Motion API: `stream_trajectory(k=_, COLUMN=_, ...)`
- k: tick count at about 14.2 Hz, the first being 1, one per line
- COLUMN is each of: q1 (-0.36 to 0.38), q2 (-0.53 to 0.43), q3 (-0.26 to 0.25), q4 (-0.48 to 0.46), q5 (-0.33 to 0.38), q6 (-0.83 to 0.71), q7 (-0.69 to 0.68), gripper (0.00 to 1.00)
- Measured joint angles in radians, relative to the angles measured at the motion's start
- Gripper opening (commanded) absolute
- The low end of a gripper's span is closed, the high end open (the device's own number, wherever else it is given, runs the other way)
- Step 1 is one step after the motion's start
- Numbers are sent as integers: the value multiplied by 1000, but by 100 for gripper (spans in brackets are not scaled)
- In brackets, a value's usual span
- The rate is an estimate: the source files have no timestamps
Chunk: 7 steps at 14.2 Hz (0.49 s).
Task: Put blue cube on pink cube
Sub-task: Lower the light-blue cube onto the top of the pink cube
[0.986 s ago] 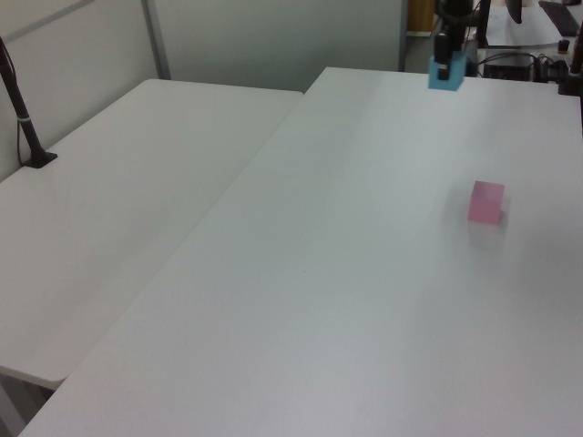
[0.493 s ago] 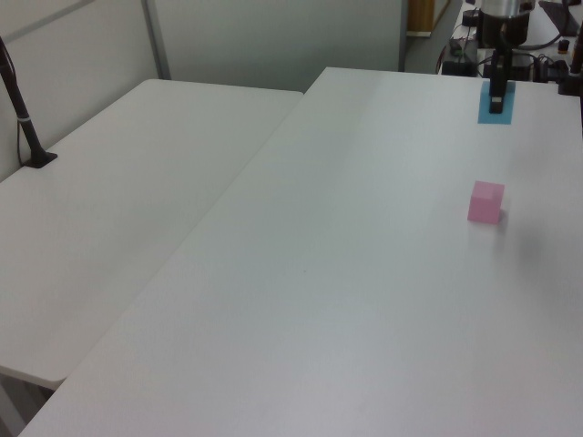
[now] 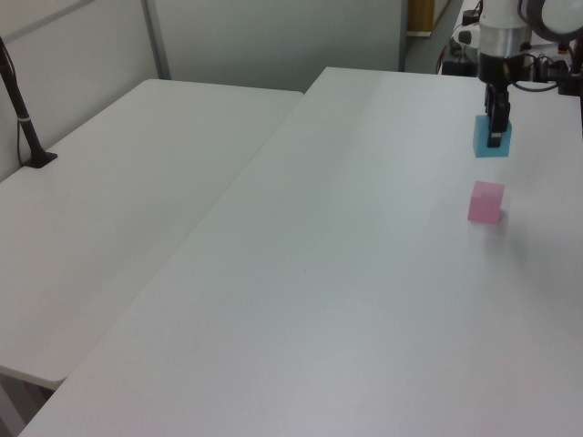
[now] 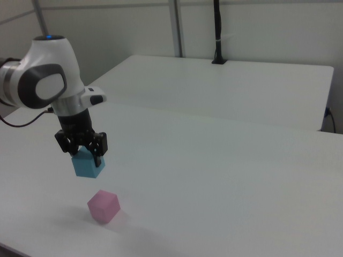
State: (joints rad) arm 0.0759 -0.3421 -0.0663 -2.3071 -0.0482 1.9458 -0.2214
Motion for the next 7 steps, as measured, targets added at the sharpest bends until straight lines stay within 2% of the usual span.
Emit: stream_trajectory(k=7, q1=-1, q2=1, q3=-2, q4=-162, q5=-1, q6=212, q7=133, gripper=30)
